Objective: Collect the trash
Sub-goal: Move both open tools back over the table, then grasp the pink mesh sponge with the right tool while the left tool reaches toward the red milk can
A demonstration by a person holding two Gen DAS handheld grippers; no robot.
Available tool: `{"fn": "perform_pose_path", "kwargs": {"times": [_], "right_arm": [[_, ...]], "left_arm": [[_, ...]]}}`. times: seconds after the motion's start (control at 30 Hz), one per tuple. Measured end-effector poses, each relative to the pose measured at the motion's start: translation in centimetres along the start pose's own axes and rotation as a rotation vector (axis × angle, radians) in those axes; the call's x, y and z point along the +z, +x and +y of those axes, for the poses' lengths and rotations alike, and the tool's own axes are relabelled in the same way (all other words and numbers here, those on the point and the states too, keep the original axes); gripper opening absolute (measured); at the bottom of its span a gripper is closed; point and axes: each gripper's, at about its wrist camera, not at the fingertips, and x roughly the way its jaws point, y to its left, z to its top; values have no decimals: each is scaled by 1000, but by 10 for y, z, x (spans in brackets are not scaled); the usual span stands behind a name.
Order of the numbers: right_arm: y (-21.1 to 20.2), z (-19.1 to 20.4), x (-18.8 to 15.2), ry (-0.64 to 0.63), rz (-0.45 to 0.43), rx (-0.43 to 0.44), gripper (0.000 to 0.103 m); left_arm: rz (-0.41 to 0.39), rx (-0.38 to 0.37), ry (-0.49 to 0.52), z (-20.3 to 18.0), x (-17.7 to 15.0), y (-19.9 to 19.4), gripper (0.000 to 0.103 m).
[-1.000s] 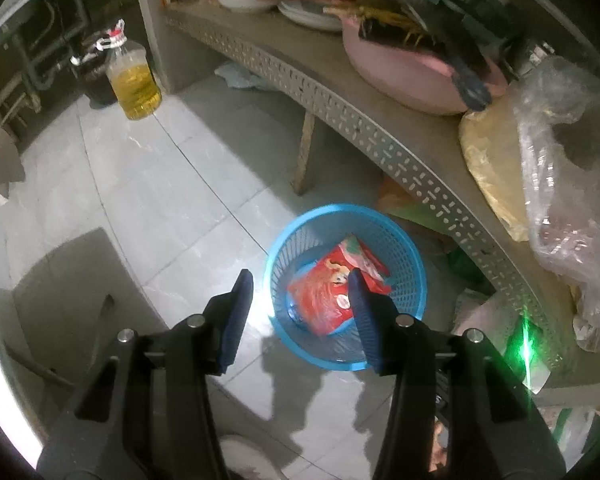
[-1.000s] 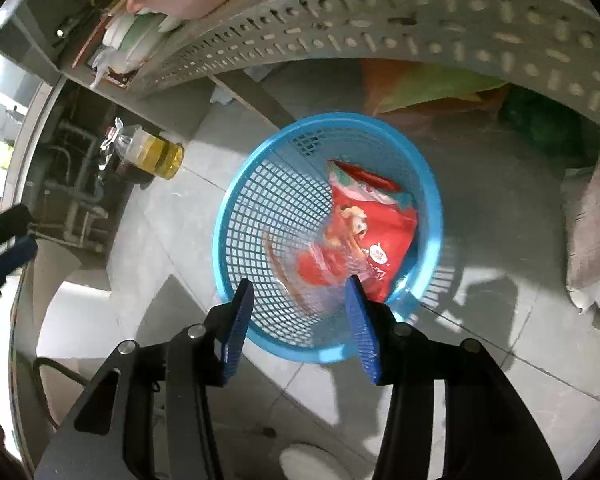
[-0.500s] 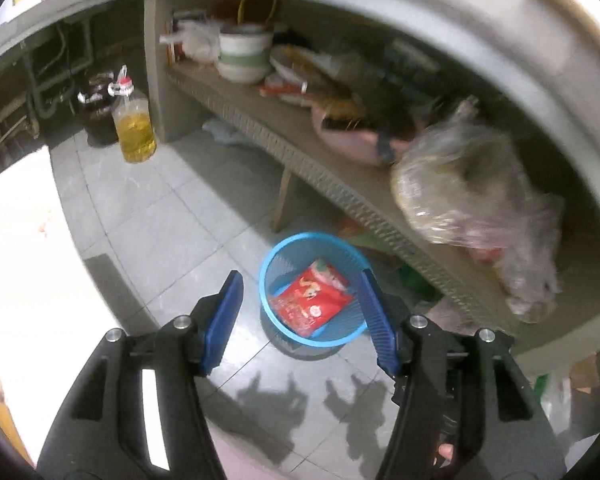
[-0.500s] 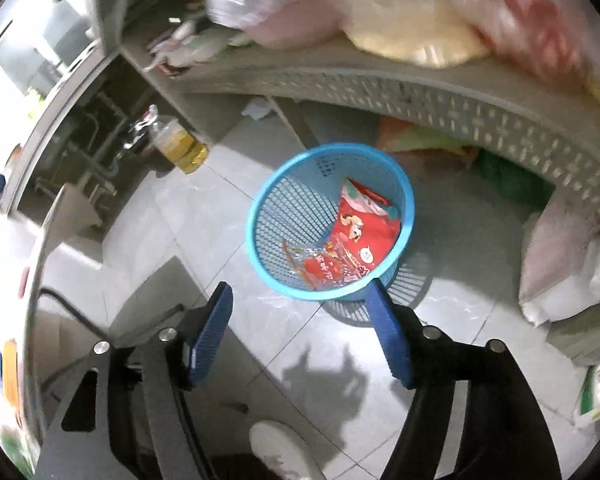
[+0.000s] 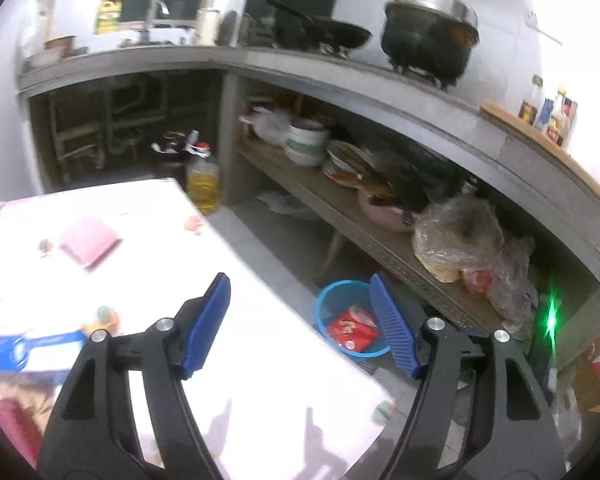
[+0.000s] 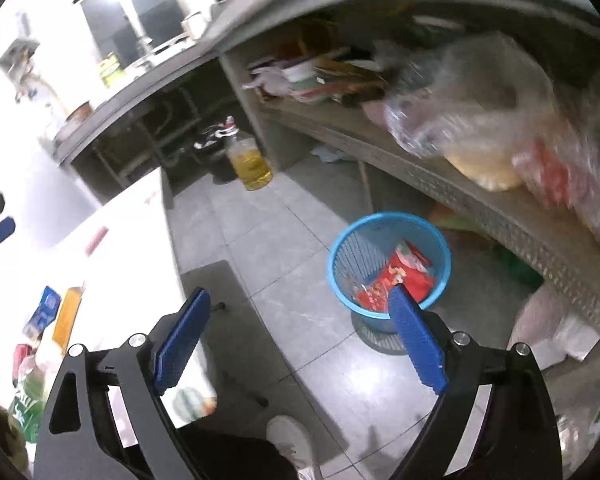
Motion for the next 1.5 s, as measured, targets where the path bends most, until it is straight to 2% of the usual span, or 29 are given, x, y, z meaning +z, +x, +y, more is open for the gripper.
{"fn": "perform_pose_path", "kwargs": {"times": [0.17,0.27,0.47,0.7,0.87,1.03,1.17,1.37,1.5], "right_arm": [[-25,48,2,-126,-20,30,88],[-36,69,-2,-171,-20,63,88],[-43,123,-3,-276,-1,126,88],[-39,192,1,-393,32,238,88],[-29,235,13,-454,74,334,88],[-7,272,27,-493,143,435,88],[24,305,47,-530,192,480,88],[91,383,71,-680,248,499,88],[153,438,77,-840,288,457,88]], "left_arm": [[-57,58,-37,39,-27,-51,77],[-59,116,-61,69,-47,-76,79],[-66,231,-171,137,-73,-123,79],[-109,292,-241,179,-94,-161,79],[-118,333,-249,192,-104,-171,79],[-119,356,-264,208,-110,-175,80],[-119,369,-274,220,-111,-175,80],[-117,384,-286,233,-110,-170,80],[-106,366,-285,239,-111,-164,80]]}}
